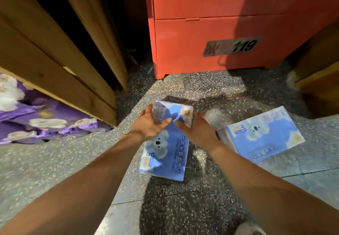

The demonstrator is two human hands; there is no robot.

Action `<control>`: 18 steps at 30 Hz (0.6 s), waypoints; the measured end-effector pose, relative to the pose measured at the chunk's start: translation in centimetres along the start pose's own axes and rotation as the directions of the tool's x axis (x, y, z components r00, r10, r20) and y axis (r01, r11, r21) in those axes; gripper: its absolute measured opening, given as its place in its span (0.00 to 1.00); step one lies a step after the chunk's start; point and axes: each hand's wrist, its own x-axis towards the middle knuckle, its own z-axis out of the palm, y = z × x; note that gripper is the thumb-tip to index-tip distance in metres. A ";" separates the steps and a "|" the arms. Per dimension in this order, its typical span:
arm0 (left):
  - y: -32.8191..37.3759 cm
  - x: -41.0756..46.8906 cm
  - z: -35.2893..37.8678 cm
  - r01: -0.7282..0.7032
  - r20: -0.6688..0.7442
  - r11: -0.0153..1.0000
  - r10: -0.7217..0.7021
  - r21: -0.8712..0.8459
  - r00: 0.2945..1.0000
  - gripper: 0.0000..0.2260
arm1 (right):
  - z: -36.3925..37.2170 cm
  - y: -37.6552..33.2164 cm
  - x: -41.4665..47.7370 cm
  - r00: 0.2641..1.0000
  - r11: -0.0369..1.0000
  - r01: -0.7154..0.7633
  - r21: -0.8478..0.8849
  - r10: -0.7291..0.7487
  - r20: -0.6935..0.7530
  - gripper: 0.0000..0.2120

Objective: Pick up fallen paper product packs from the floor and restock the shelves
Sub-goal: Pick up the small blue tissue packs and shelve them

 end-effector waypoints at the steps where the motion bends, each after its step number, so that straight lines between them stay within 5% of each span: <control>1: -0.3 0.6 0.3 0.023 -0.004 0.999 -0.023 -0.035 1.000 0.46 | 0.6 -0.1 0.6 0.999 0.998 -0.044 0.038 0.044 0.006 0.45; 5: -1.5 2.5 2.3 0.123 0.112 0.974 -0.103 -0.191 0.988 0.59 | 2.8 -0.4 2.3 0.985 0.969 -0.173 0.176 0.166 0.055 0.37; 8: -2.7 2.6 3.5 0.130 0.192 0.977 -0.097 -0.166 0.977 0.38 | 4.2 -0.2 2.8 0.982 0.930 -0.186 0.318 0.184 0.037 0.35; 9: -3.2 2.5 3.7 0.089 0.206 0.983 -0.055 -0.161 0.977 0.38 | 4.5 -0.1 2.7 0.983 0.925 -0.181 0.335 0.183 0.027 0.34; 13: -3.5 1.5 2.5 -0.024 0.083 0.986 0.039 -0.168 0.996 0.31 | 4.4 0.2 1.2 0.991 0.880 -0.071 0.469 0.117 -0.070 0.29; 16: -1.9 0.0 1.1 0.022 0.011 0.910 -0.020 -0.413 1.000 0.26 | 2.2 -0.8 -0.9 0.984 0.812 -0.031 0.583 0.128 -0.125 0.17; 18: 0.1 -1.5 -0.8 0.034 -0.066 0.860 -0.079 -0.508 0.995 0.33 | -0.2 -2.4 -2.5 0.978 0.791 -0.003 0.612 0.130 -0.164 0.13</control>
